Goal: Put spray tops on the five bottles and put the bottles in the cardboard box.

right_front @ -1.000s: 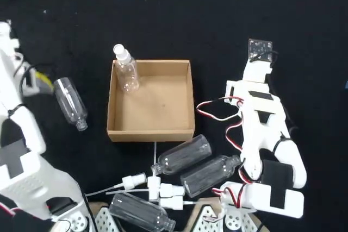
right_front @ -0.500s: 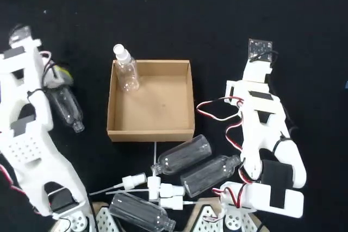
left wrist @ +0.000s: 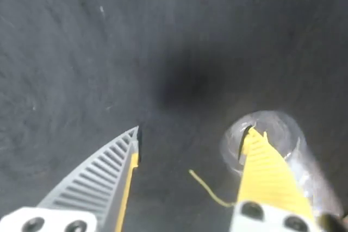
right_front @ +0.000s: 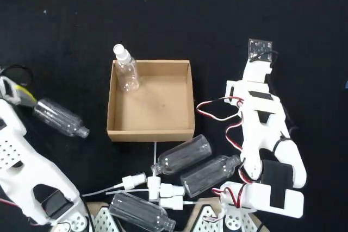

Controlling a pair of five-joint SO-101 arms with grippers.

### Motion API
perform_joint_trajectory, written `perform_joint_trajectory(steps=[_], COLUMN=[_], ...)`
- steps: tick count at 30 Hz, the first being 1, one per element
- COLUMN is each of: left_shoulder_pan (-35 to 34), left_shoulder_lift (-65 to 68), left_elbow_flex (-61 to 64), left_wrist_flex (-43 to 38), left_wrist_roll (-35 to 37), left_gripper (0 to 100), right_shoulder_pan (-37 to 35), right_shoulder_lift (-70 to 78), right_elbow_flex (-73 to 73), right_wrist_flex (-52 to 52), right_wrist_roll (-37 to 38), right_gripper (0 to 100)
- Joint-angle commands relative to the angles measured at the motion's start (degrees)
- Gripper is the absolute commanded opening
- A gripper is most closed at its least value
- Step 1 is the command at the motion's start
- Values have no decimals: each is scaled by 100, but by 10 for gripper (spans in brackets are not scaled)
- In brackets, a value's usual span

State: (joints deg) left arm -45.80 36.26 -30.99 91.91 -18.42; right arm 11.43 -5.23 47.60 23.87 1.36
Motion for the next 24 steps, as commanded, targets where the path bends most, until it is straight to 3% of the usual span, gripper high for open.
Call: perform_joint_trajectory(steps=[1, 7, 12, 19, 24], left_shoulder_pan=[-295, -268, 136, 954, 1130], left_shoulder_lift=[-105, -369, -624, -624, -686], left_elbow_flex=[-365, -989, -1455, -673, -110], left_wrist_flex=[185, 712, 888, 870, 879], left_wrist_roll=[-440, -422, -413, 554, 589], left_gripper=[277, 277, 277, 277, 277], right_shoulder_pan=[18, 18, 18, 18, 18], right_shoulder_lift=[-31, -31, -31, -31, -31], right_elbow_flex=[-303, -303, -303, -303, -312], right_wrist_flex=[-62, -62, -62, -62, -62], right_wrist_roll=[0, 0, 0, 0, 0], right_gripper=[194, 194, 194, 194, 194])
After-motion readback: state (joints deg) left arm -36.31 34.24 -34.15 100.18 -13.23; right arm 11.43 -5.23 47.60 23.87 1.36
